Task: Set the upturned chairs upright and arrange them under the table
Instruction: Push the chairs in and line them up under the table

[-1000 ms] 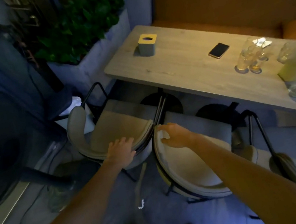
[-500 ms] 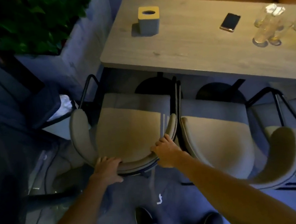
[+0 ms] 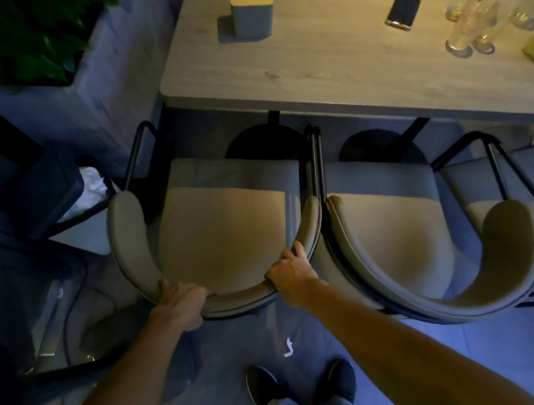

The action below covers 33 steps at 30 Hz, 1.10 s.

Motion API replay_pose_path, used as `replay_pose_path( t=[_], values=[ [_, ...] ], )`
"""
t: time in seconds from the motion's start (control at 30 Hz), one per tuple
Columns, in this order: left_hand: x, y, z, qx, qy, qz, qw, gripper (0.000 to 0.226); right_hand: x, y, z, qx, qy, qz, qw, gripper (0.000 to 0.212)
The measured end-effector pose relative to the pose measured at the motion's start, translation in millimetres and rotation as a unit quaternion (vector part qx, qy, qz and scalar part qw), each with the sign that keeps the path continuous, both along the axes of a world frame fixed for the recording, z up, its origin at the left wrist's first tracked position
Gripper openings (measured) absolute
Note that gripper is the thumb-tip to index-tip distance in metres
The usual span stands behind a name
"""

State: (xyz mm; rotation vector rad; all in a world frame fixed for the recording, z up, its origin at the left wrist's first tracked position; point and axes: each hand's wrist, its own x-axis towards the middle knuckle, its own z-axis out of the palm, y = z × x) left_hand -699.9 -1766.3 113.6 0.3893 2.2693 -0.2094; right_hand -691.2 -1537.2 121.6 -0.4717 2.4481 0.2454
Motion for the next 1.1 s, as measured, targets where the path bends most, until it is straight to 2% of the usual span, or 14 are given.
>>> replay_pose_path(
  t=[0.3, 0.6, 0.9, 1.1],
  values=[
    [17.5, -20.5, 11.4, -0.030, 0.020, 0.009, 0.999, 0.067, 13.5, -26.0, 2.8, -0.040, -0.010, 0.016, 0.999, 0.044],
    [20.1, -23.1, 8.8, -0.020, 0.028, 0.054, 0.998, 0.071, 0.2, -25.6, -11.4, -0.045, 0.024, 0.061, 0.997, 0.040],
    [17.6, -27.9, 1.1, 0.001, 0.026, 0.065, 0.998, 0.075, -0.6, -35.1, -16.1, -0.043, 0.036, 0.017, 0.998, 0.032],
    [17.4, -38.6, -1.8, 0.006, 0.010, 0.067, 0.998, 0.066, 3.6, -39.7, -17.7, -0.044, 0.054, 0.014, 0.997, 0.029]
  ],
)
